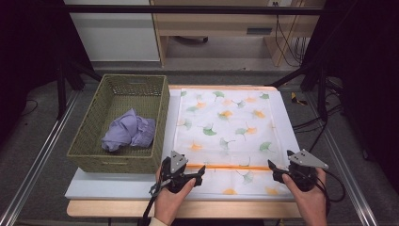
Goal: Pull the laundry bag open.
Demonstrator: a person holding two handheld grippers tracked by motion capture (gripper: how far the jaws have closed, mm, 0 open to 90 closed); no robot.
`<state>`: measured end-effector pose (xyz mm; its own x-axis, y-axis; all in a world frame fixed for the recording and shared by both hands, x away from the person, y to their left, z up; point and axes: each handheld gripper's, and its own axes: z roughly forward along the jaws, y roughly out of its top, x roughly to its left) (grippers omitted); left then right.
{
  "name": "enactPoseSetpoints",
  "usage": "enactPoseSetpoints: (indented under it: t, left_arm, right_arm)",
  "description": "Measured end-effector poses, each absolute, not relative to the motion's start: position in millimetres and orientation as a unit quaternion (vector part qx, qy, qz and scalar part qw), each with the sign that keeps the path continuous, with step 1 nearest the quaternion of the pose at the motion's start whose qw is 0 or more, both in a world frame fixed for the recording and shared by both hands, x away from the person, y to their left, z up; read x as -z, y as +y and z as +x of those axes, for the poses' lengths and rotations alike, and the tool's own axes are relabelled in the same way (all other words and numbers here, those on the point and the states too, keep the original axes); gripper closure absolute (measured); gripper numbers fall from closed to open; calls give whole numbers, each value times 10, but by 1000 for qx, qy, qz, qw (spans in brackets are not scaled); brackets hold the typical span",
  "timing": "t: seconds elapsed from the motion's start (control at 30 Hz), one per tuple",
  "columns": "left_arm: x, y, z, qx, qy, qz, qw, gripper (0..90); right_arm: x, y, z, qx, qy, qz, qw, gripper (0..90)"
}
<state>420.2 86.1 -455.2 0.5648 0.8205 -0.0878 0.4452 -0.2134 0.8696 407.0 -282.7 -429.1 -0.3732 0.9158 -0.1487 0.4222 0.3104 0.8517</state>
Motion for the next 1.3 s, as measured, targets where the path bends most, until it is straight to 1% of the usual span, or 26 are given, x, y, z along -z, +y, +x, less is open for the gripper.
enactPoseSetpoints:
  t: [0.13,0.17,0.2,0.5,0.53,0.7,0.87,0.93,1.07,1.17,1.2,1.23,1.27,1.3]
  left_arm:
    - [4549,843,4173,-187,382,778,463,83]
    - [4549,843,4173,-187,382,778,463,73]
    - [4560,854,4144,-185,372,782,464,72]
    - [4577,989,4106,-185,384,767,481,72]
    - [4573,1016,4104,-186,384,767,480,73]
    - [4573,1045,4095,-190,382,768,478,76]
    - [4580,1051,4096,-190,384,767,478,77]
    - [4588,1044,4095,-188,380,771,476,79]
    - [4596,1036,4093,-187,379,772,474,79]
    - [4604,1031,4087,-185,376,775,472,80]
    - [4611,1028,4077,-187,375,778,468,80]
    - [4619,1023,4064,-188,375,779,466,80]
    - [4624,1029,4054,-191,373,782,461,80]
    - [4633,1027,4042,-189,374,782,461,80]
  right_arm:
    - [4253,-2760,4100,-378,742,430,349,262]
    - [4253,-2760,4100,-378,742,430,349,262]
    - [4230,-2702,4130,-380,745,414,359,260]
    - [4120,-2367,4236,-379,761,362,382,278]
    - [4099,-2279,4286,-387,763,352,379,305]
    - [4104,-2122,4392,-386,772,338,375,305]
    - [4145,-2024,4465,-382,780,334,367,288]
    - [4176,-1967,4500,-380,786,328,360,260]
    - [4204,-1917,4538,-377,793,323,354,249]
    - [4244,-1858,4593,-365,802,324,343,249]
    - [4280,-1829,4634,-361,810,322,330,263]
    - [4280,-1829,4634,-361,810,322,330,263]
    - [4333,-1802,4662,-359,818,316,320,267]
    - [4333,-1802,4662,-359,818,316,320,267]
